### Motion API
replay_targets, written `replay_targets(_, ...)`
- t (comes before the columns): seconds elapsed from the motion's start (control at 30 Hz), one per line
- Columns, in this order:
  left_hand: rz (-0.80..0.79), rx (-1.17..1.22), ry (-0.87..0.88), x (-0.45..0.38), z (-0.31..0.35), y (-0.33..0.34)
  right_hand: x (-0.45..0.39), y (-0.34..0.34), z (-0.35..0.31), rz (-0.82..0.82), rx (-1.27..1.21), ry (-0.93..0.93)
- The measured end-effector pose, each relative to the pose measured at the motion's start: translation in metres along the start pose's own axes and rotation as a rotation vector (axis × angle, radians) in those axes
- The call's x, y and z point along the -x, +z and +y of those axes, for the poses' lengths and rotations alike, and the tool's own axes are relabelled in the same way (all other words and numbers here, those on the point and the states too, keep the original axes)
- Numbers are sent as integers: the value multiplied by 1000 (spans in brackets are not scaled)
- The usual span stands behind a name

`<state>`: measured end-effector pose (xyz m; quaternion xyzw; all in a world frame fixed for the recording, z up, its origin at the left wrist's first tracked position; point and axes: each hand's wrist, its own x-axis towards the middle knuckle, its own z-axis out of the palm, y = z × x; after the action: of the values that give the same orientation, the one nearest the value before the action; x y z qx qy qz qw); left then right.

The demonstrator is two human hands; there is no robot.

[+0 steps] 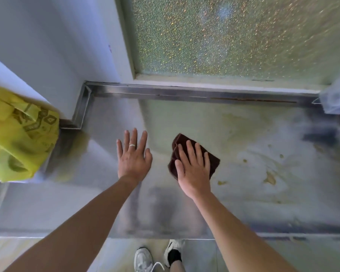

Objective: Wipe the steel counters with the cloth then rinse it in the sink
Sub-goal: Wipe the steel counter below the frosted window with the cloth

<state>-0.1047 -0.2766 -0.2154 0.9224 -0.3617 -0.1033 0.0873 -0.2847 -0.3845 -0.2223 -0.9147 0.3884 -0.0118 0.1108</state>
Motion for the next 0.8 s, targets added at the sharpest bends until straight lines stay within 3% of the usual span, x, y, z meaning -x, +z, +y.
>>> replay_targets(0.17, -41, 12, 23, 45, 11, 4, 111, -3, -14, -28, 22, -28)
replay_targets(0.3, -54, 34, 42, 70, 34, 10, 141, -8, -2, -53, 57, -102)
replay_targets(0.5, -24, 76, 84, 56, 70, 17, 105, -17, 34, -16, -1, -183)
replay_targets(0.8, -8, 75, -49, -16, 127, 32, -19, -31, 106, 57, 7, -130)
